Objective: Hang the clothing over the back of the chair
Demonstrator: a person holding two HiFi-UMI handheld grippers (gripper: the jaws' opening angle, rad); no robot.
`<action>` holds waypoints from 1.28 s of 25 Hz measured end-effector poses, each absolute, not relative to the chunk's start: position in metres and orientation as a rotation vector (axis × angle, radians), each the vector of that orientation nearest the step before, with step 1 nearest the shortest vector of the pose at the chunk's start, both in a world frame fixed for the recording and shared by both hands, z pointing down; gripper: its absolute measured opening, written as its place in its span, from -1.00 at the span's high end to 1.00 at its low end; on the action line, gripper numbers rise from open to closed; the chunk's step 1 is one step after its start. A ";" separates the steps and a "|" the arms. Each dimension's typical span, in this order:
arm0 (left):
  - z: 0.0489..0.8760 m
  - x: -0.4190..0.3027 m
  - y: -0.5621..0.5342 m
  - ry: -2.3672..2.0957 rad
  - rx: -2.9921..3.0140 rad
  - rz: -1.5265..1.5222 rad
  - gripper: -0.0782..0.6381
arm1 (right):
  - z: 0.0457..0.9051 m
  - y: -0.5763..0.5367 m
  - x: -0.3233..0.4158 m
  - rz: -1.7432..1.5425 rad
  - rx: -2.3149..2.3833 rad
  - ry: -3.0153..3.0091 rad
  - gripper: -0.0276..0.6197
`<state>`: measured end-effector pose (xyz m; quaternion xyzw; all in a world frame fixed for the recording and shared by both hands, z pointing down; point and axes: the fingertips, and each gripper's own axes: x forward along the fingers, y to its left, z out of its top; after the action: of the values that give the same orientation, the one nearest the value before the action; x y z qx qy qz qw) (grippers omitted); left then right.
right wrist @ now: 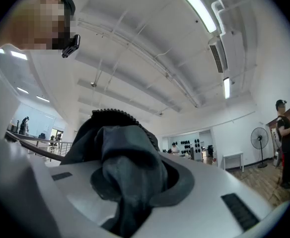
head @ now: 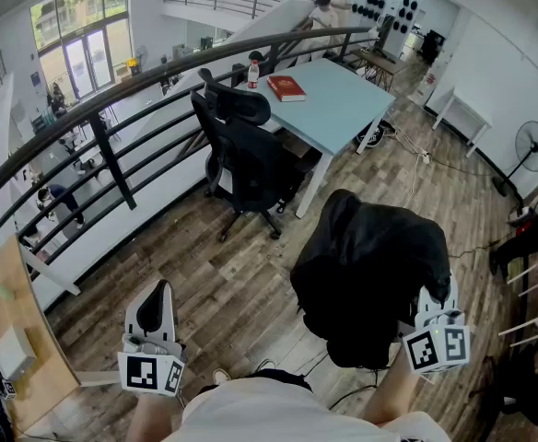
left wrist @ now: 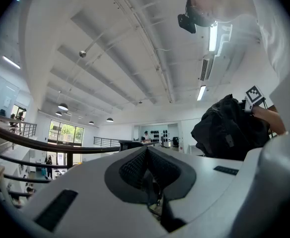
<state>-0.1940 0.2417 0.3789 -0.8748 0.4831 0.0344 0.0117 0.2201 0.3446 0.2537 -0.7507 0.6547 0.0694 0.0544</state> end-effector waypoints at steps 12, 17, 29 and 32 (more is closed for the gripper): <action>0.373 -0.182 0.247 1.548 -2.685 0.096 0.72 | 0.274 0.315 0.201 0.247 -2.222 2.127 0.60; 0.378 -0.163 0.247 1.567 -2.677 0.080 0.72 | 0.289 0.301 0.203 0.203 -2.152 2.201 0.60; 0.394 -0.115 0.250 1.587 -2.659 0.022 0.72 | 0.325 0.292 0.214 0.194 -2.046 2.362 0.60; 0.389 -0.107 0.243 1.563 -2.659 0.014 0.72 | 0.327 0.287 0.219 0.181 -2.052 2.358 0.60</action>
<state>-0.1073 0.2431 0.3890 -0.8617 0.5067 0.0045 0.0285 0.2186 0.2873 0.3267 -0.6554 0.7531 0.0577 0.0054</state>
